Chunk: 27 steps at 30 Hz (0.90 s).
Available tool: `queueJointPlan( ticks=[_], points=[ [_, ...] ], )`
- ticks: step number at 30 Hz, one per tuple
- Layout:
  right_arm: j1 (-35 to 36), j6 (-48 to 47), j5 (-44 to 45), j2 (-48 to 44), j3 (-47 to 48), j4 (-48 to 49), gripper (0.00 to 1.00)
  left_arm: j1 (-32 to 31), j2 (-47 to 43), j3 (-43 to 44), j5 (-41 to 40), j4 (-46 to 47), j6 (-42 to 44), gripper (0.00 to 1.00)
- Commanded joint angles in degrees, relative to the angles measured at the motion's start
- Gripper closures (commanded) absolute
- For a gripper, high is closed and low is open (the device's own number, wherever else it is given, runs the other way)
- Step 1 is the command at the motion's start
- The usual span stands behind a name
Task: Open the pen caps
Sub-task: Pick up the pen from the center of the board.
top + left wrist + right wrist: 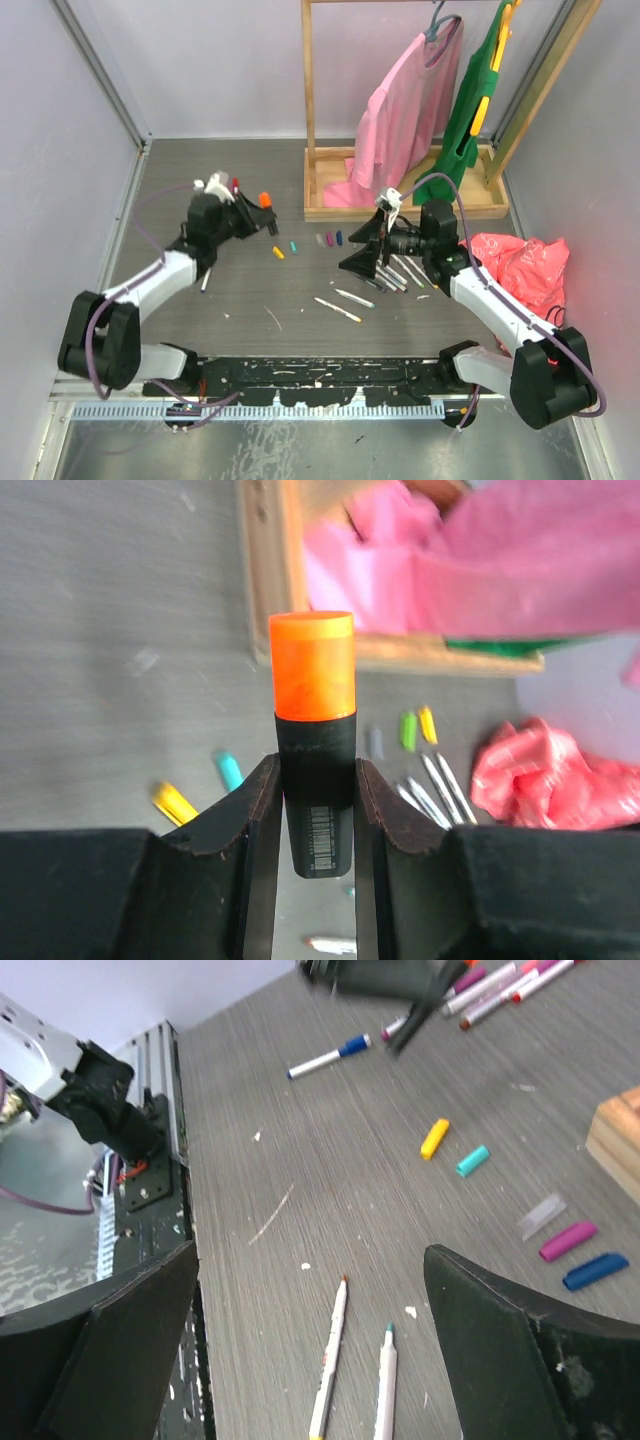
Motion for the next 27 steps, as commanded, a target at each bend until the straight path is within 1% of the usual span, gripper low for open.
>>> queueJointPlan(
  ticks=[1, 4, 7, 11, 15, 21, 25, 27],
  points=[
    [-0.2, 10.6, -3.2, -1.0, -1.9, 18.9, 0.00, -10.3, -10.0, -11.4, -5.0, 22.1, -10.3, 1.00],
    [-0.1, 11.8, -2.8, -0.4, -2.8, 21.1, 0.01, -19.9, -15.4, -16.1, -17.0, 25.8, -10.9, 1.00],
    [0.3, 9.2, -1.0, 0.1, -2.1, 18.0, 0.03, -28.0, -17.6, -19.0, -28.3, 28.6, -11.9, 1.00],
    [2.0, 3.2, 2.2, 1.2, 0.1, 10.3, 0.04, -36.3, -16.9, -19.0, -39.9, 28.8, -12.7, 1.00],
    [3.9, 2.1, 3.0, 2.6, 0.9, 8.7, 0.06, -43.1, -14.3, -16.8, -49.7, 26.3, -14.1, 1.00],
    [6.1, -0.4, 5.2, 4.3, 2.2, 5.5, 0.08, -48.5, -11.2, -14.1, -58.7, 23.9, -16.3, 1.00],
    [7.4, -0.4, 6.9, 6.1, 2.6, 4.6, 0.10, -49.7, -9.3, -12.7, -59.8, 23.4, -17.7, 1.00],
    [8.0, -0.1, 7.3, 6.8, 3.1, 4.2, 0.13, -50.3, -8.2, -11.9, -59.9, 23.3, -18.2, 1.00]
  ],
)
